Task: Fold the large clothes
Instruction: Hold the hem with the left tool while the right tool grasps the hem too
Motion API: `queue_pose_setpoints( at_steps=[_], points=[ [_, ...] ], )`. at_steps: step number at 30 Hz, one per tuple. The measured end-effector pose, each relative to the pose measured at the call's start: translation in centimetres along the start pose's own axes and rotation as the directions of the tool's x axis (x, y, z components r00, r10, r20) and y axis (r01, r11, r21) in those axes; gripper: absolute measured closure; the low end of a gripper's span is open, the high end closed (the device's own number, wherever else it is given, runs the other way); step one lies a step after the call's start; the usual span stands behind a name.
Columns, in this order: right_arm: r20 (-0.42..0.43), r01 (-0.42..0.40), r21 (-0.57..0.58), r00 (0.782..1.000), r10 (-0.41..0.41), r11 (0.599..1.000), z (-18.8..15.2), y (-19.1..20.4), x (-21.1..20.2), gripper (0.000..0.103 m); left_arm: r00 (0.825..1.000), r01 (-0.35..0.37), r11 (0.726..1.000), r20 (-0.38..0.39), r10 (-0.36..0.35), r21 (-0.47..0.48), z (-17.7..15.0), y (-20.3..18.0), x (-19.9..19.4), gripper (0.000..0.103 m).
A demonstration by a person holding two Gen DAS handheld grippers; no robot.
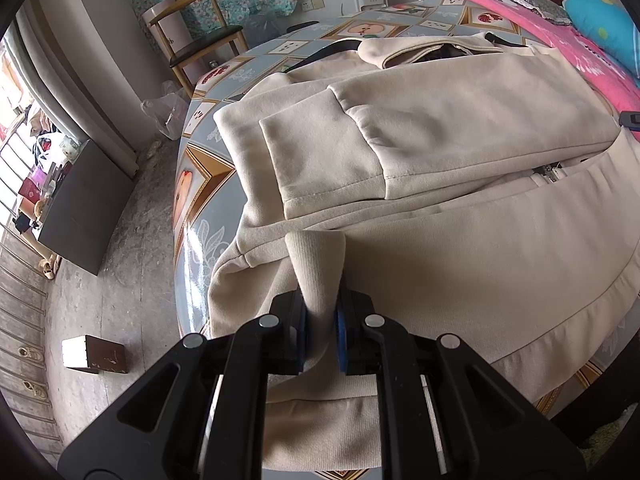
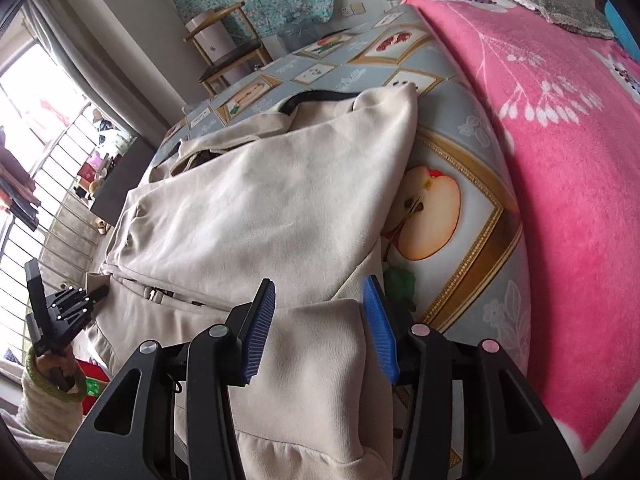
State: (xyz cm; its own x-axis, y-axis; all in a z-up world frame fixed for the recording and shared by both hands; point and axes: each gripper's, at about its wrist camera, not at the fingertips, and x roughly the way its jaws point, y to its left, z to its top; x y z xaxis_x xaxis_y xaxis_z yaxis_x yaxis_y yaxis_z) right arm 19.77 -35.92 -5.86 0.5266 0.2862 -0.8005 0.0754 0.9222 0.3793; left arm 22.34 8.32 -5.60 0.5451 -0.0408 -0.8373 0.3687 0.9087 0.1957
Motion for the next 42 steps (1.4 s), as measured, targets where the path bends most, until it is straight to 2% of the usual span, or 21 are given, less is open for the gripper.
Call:
queue_pose_setpoints(
  at_steps=[12, 18, 22, 27, 34, 42],
  points=[
    [-0.067, -0.037, 0.006, 0.997, 0.037, 0.999, -3.1, -0.4, -1.1, 0.058, 1.0, 0.0, 1.0, -0.003, 0.0, -0.002, 0.0, 0.0, 0.0, 0.092],
    [-0.066, 0.094, -0.073, 0.993, -0.099, 0.993, -3.1, 1.2, -0.3, 0.077, 1.0, -0.005, 1.0, -0.008, 0.005, -0.001, 0.1, -0.2, 0.1, 0.092],
    [-0.027, 0.149, -0.159, 0.988, -0.155, 0.976, -3.4, 2.9, -1.1, 0.089, 1.0, -0.007, 1.0, -0.009, 0.007, 0.0, 0.2, -0.2, 0.1, 0.092],
    [-0.01, 0.162, -0.23, 0.986, -0.169, 0.96, -3.6, 4.0, -1.5, 0.089, 1.0, -0.006, 1.0, -0.008, 0.006, 0.0, 0.1, -0.2, 0.0, 0.092],
    [-0.043, 0.15, -0.146, 0.987, -0.158, 0.978, -2.7, 2.2, -0.2, 0.089, 1.0, -0.009, 1.0, -0.011, 0.009, -0.001, 0.1, -0.3, 0.1, 0.092],
    [-0.024, 0.265, -0.237, 0.96, -0.278, 0.935, -3.3, 4.0, 0.4, 0.089, 0.999, -0.025, 1.0, -0.02, 0.026, 0.006, 0.2, -0.2, 0.2, 0.092]
  ],
)
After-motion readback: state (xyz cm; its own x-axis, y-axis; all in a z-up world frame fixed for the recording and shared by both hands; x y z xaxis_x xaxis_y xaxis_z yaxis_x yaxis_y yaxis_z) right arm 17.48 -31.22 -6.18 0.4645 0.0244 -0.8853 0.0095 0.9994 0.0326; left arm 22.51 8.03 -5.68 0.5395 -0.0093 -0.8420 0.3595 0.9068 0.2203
